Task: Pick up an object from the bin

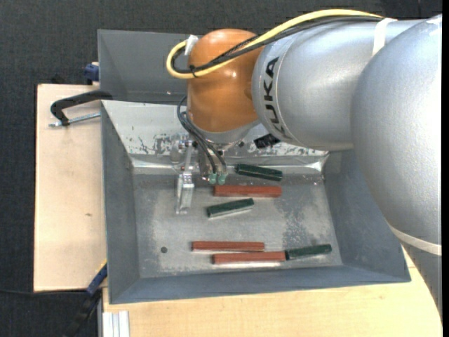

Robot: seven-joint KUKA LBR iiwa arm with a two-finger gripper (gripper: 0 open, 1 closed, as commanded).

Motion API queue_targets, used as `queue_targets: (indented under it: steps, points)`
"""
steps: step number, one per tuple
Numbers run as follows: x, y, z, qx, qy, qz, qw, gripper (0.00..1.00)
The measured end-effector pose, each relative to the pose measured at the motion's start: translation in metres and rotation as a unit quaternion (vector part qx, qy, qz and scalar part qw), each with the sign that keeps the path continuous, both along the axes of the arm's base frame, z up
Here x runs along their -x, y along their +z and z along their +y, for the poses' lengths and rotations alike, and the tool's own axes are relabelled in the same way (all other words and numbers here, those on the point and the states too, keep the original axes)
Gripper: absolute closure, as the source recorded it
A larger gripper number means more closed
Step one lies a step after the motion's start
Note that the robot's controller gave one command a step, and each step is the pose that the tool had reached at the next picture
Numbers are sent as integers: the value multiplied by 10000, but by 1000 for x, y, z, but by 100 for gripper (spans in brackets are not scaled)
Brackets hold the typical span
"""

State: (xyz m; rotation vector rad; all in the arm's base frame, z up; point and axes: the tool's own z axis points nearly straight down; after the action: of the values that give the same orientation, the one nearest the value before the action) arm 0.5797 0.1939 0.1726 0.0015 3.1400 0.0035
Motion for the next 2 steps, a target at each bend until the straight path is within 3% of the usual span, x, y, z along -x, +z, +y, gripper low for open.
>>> queue_targets:
  steps: [1, 2]
  points:
    - [0, 0, 0, 0, 0, 0, 10000, 0]
    - [1, 4, -17, -5, 475, 8, 9989, 0]
